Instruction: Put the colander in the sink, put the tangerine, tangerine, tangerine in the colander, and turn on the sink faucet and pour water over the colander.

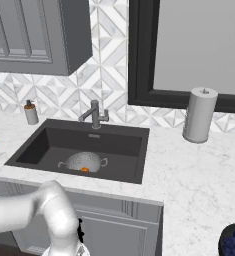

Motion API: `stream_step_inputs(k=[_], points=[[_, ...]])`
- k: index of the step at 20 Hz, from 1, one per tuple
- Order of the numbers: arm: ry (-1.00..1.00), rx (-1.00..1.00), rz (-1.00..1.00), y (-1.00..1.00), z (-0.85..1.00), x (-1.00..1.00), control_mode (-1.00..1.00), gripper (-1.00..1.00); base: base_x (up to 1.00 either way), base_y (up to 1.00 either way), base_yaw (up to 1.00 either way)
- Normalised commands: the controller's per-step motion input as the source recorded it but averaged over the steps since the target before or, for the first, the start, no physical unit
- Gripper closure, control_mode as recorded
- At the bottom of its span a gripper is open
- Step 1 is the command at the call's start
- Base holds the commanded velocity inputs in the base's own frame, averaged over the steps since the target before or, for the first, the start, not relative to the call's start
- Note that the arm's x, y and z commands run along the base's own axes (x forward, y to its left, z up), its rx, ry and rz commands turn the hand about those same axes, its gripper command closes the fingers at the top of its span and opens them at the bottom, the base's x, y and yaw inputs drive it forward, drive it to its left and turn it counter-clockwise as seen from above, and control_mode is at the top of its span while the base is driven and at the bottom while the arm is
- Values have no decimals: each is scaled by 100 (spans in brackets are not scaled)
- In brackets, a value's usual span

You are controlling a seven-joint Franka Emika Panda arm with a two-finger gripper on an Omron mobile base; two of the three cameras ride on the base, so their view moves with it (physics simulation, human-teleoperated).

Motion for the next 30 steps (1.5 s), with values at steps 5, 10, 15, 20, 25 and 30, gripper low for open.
stream_step_inputs(k=[5, 10, 15, 20, 25, 30], points=[[5, 0, -2, 11, -37, 41, -100, -100, 0, 0, 0], [7, 0, -1, 18, -34, 31, -100, -100, 0, 0, 0], [7, 0, 0, 27, -37, 9, -100, -100, 0, 0, 0], [3, 0, -3, 11, -22, -23, -100, 100, 0, 0, 0], [0, 0, -10, -31, -2, -58, -100, 100, 0, 0, 0], [0, 0, -13, -48, 17, -22, -100, 100, 0, 0, 0]])
